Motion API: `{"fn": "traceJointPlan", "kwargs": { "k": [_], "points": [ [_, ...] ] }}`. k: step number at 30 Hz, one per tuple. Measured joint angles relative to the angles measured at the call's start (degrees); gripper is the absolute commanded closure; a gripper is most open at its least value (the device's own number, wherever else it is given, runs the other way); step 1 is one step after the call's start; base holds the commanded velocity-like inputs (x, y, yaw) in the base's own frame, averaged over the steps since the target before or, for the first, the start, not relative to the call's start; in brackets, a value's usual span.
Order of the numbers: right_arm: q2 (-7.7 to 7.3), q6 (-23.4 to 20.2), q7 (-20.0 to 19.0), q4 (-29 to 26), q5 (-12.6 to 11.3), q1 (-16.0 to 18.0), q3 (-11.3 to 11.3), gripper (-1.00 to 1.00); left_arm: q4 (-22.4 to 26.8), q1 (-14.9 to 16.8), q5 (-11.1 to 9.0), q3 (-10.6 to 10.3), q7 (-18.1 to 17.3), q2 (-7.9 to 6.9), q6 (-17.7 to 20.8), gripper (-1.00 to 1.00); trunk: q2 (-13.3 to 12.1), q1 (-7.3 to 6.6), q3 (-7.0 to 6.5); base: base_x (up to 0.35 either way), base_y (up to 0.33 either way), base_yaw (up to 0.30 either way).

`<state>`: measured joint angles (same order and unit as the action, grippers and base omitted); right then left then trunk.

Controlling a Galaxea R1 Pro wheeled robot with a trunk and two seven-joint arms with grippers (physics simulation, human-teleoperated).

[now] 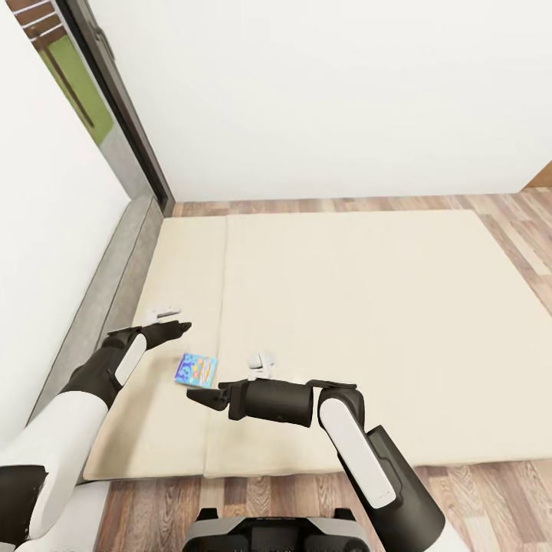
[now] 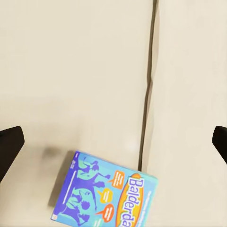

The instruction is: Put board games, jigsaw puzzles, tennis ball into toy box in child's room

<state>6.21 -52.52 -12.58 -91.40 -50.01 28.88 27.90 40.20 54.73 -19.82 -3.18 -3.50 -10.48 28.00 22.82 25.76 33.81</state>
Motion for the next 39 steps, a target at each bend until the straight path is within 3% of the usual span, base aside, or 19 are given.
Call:
{"fn": "traceJointPlan", "kwargs": {
  "k": [13, 25, 29, 39],
  "points": [
    [-0.07, -0.1, 0.0, 0.0, 0.1, 0.0, -0.1, -1.0, -2.8, 0.1, 0.2, 0.0, 0.1, 0.32, -3.3, -1.0, 0.0, 0.0, 1.23, 0.0, 0.0, 0.0],
    [-0.01, 0.0, 0.0, 0.0, 0.5, 0.0, -0.1, -1.0, -3.7, 0.3, 0.2, 0.1, 0.0, -0.01, -3.5, -1.0, 0.0, 0.0, 2.37, 0.0, 0.0, 0.0],
    [0.0, 0.0, 0.1, 0.0, 0.6, 0.0, -0.1, -1.0, -3.8, 0.9, 0.1, 0.1, 0.1, 0.13, -2.6, -1.0, 0.0, 0.0, 2.75, 0.0, 0.0, 0.0],
    [-0.04, 0.0, 0.3, 0.0, 0.7, 0.0, -0.1, -1.0, -3.8, 4.4, 0.1, 0.1, 0.5, 0.21, 7.5, -1.0, 0.0, 0.0, 3.7, 0.0, 0.0, 0.0]
  ]
}}
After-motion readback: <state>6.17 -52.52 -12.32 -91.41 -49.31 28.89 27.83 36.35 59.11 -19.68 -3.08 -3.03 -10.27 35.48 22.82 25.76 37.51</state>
